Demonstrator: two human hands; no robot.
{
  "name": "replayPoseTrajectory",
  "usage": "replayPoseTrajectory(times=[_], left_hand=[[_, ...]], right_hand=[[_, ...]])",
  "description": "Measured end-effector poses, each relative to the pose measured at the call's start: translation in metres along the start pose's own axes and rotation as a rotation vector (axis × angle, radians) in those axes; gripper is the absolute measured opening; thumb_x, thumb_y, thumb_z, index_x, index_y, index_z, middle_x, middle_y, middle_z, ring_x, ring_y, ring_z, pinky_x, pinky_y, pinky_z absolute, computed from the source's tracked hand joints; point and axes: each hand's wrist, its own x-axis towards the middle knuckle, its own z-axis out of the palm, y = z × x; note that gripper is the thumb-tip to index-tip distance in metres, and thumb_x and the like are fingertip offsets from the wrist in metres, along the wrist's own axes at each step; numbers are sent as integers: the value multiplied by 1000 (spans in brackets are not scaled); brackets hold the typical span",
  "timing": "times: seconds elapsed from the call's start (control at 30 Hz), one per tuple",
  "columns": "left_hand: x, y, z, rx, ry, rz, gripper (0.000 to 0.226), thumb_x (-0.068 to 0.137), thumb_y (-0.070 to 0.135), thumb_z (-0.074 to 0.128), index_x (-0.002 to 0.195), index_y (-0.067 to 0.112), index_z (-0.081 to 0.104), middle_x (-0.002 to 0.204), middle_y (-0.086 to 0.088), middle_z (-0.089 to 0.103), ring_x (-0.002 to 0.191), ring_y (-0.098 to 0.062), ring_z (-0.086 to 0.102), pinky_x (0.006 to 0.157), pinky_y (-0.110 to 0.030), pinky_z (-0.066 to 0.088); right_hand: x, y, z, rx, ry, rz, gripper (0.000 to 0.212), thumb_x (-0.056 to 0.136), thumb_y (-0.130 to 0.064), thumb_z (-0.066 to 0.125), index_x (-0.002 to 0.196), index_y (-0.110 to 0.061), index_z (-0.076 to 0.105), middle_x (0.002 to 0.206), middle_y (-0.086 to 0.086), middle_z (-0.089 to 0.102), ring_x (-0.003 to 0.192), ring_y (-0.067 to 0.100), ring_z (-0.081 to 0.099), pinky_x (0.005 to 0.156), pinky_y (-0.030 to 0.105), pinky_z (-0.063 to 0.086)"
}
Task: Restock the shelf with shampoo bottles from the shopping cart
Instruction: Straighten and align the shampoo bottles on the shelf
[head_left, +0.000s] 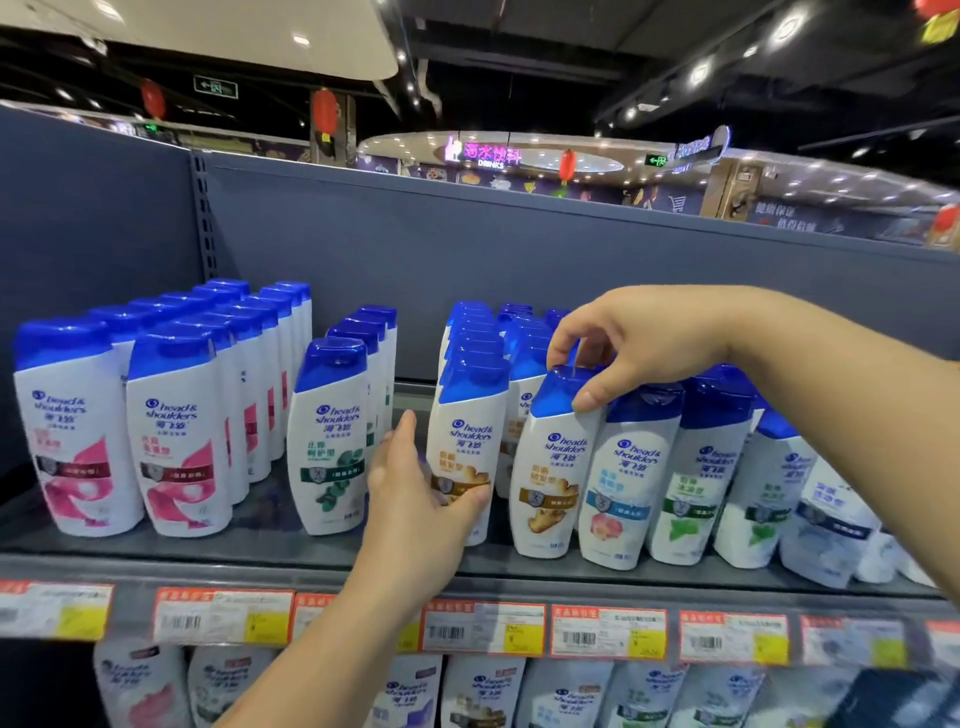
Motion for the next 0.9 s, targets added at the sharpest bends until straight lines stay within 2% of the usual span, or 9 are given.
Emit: replayPoseTrajectory(times=[0.07, 0.17, 0.3, 0.37, 0.43, 0.57, 0.67, 0.8, 0.9], left_hand=[[-5, 8, -3, 49, 53, 63, 99, 81, 27, 75, 153, 29, 8, 156, 1, 20, 137, -7, 29, 106, -25, 30], [-8, 27, -8, 122, 168, 267, 85, 82, 33, 72, 150, 32, 20, 152, 6, 25, 141, -9, 23, 115, -37, 31], [9, 67, -27, 309, 194, 482, 58, 86, 38, 66, 139, 31, 42, 141, 8, 45, 131, -10, 39, 105, -26, 34], [23, 85, -38, 454, 102, 479, 51, 87, 42, 63, 135, 32, 49, 131, 7, 53, 121, -12, 49, 99, -29, 42], [33, 100, -45, 545, -47, 428, 45, 86, 44, 65, 129, 34, 55, 117, 9, 57, 105, -12, 56, 91, -32, 49], [48, 111, -51, 636, -194, 460, 20, 81, 38, 73, 98, 29, 69, 95, 10, 66, 72, -3, 55, 63, -16, 45], [54, 113, -58, 638, -225, 475, 15, 79, 37, 75, 89, 27, 71, 81, 14, 64, 68, 1, 55, 53, -7, 41], [54, 113, -62, 604, -266, 487, 13, 77, 37, 77, 86, 30, 70, 80, 15, 64, 70, -2, 58, 58, -13, 42], [53, 113, -61, 593, -278, 486, 13, 76, 37, 78, 85, 30, 70, 79, 17, 64, 71, -2, 59, 59, -14, 44]], right_hand=[[-2, -3, -1, 9, -3, -12, 41, 71, -47, 76, 109, -40, 60, 102, -11, 65, 91, 10, 63, 84, 31, 51], [-4, -6, 2, 41, 20, -41, 39, 73, -45, 76, 108, -40, 60, 103, -11, 64, 90, 5, 61, 81, 28, 50], [-2, -6, 10, 88, 58, -83, 35, 74, -45, 75, 105, -43, 57, 104, -8, 63, 92, 13, 64, 84, 31, 51], [0, -4, 12, 107, 63, -83, 36, 75, -45, 74, 106, -43, 58, 103, -9, 63, 92, 18, 66, 83, 33, 53], [0, -1, 12, 117, 64, -77, 36, 75, -45, 74, 107, -42, 58, 102, -9, 63, 88, 18, 67, 75, 29, 52], [-1, 4, 12, 107, 73, -63, 36, 77, -44, 73, 109, -41, 59, 99, -9, 63, 73, 10, 60, 56, 17, 41], [-2, 7, 12, 111, 82, -58, 36, 77, -44, 73, 110, -42, 59, 98, -10, 63, 76, 10, 60, 58, 17, 40], [0, 8, 14, 133, 90, -72, 35, 75, -46, 74, 107, -46, 59, 97, -12, 62, 83, 15, 64, 66, 22, 45], [2, 7, 15, 137, 93, -89, 35, 75, -44, 75, 107, -45, 60, 91, -12, 60, 74, 12, 59, 63, 21, 41]])
